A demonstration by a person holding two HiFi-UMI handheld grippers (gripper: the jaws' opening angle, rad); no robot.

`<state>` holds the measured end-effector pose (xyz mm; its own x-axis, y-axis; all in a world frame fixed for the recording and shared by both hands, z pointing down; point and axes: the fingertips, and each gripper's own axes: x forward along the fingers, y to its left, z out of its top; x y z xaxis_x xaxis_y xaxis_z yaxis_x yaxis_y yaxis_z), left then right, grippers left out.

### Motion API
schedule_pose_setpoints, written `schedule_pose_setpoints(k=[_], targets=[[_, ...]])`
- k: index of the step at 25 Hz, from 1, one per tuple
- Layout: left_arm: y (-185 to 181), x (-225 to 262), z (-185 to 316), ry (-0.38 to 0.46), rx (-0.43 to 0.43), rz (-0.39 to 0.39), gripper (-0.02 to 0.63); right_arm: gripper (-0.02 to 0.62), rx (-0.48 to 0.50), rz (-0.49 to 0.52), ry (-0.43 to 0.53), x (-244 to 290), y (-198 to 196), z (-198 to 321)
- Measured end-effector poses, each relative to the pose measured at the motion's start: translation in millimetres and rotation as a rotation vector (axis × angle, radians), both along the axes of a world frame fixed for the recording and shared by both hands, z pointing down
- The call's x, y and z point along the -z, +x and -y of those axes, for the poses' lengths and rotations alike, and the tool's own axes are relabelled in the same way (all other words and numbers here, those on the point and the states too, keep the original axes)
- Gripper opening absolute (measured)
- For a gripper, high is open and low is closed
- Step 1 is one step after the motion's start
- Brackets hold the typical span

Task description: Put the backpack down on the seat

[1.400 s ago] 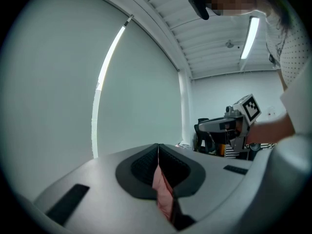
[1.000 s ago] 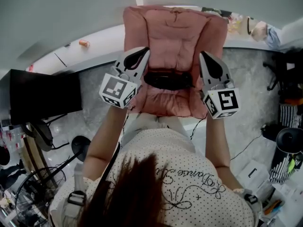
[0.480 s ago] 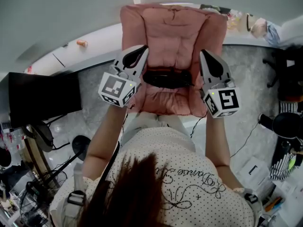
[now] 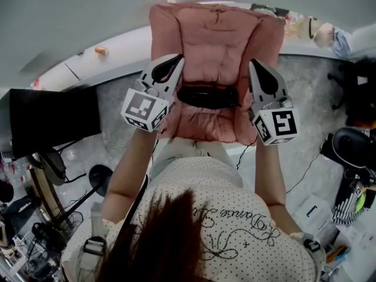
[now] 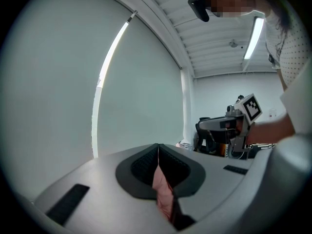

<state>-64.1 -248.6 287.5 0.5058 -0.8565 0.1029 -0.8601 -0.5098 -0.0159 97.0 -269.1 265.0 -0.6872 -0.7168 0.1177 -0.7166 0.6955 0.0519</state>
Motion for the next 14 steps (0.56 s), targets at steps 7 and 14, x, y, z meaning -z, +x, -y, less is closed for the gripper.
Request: schedule_pose_setpoints(k=[7,14], targets=[[-2,-3,2,-0.004,0.006,-0.001,0.006,0.009,0.009,-0.006,-0.002,-1,-5,2],[-6,-5,7,-0.011,0.01,0.004,0.006,0.008,0.022,-0.017,-0.002,-1,-10,6]])
